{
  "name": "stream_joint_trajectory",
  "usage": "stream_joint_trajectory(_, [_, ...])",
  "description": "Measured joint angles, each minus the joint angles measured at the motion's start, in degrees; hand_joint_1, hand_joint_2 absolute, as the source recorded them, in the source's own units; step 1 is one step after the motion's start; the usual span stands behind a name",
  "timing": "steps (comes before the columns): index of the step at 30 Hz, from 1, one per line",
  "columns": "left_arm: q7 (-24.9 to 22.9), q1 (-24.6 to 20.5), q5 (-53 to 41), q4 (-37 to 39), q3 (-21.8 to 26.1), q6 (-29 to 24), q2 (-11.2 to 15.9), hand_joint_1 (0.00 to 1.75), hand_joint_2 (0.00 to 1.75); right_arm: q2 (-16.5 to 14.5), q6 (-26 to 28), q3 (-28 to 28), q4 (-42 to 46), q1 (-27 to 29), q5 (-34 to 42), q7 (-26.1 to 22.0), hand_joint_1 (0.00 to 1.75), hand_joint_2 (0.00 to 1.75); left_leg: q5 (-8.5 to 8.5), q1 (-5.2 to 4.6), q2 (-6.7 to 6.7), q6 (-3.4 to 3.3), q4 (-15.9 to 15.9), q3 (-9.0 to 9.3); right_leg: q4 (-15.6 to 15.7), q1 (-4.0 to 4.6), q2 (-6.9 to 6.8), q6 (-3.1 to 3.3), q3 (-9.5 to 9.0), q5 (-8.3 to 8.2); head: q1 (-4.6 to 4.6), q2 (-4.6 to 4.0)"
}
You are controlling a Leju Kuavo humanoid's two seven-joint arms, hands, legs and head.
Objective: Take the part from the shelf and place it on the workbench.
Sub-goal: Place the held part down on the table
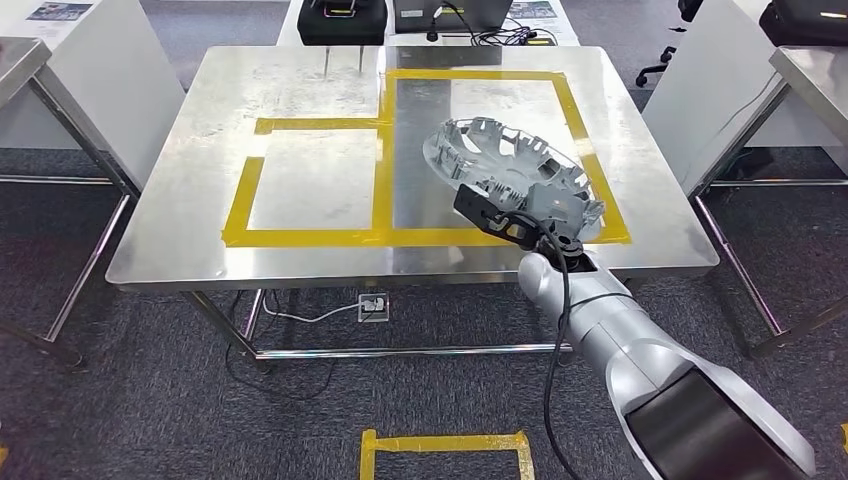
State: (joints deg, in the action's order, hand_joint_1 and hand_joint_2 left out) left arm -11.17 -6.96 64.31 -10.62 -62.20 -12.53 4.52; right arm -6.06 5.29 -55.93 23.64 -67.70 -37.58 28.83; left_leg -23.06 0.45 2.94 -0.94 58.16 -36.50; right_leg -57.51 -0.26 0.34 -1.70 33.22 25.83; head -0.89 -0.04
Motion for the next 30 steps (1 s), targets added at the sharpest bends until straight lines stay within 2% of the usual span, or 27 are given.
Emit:
stream_joint_trajectory(6, [1.99,0.01,-0.46,0.0,0.0,-0.1,0.07,0.0,0.0,1.27,1.35,1.09,-0.74,-0.12,0.43,2.37,1.75,1.75,0.0,0.0,0.02,-0.02,0.01,0.06,0.02,0.0,0.0,0.0,-0.08,0.0,0.04,0.0])
stream_joint_trajectory(8, [2.79,0.01,-0.6,0.0,0.0,-0.12,0.07,0.0,0.0,1.79,1.68,1.49,-0.88,-0.19,0.46,1.6,1.75,1.75,0.0,0.0,0.02,-0.02,0.0,0.06,0.02,0.0,0.0,0.0,-0.12,0.0,0.03,0.0])
stream_joint_trajectory(11, [2.47,0.01,-0.87,0.0,0.0,0.01,0.07,0.0,0.0,2.01,2.26,1.79,-0.98,-0.16,0.31,-2.23,1.75,1.75,-0.01,-0.01,-0.04,-0.03,0.0,0.05,0.02,0.0,0.03,-0.03,-0.14,-0.02,-0.06,0.0])
stream_joint_trajectory(16, [1.73,-0.23,-1.57,-0.02,0.0,0.33,0.04,0.0,0.0,0.27,2.81,1.79,-0.95,0.13,-0.57,-7.91,1.75,1.75,-0.01,-0.01,-0.19,-0.03,0.0,0.07,0.02,0.01,0.16,-0.1,-0.09,-0.07,-0.03,0.0])
stream_joint_trajectory(30, [2.95,-0.23,-1.54,-0.09,0.0,0.63,-0.34,0.0,0.0,-3.85,2.57,1.56,-0.91,0.09,-2.22,-9.33,1.75,1.75,-0.02,0.01,-0.18,-0.02,-0.01,0.06,0.01,0.03,0.16,-0.05,-0.08,-0.03,0.08,0.0])
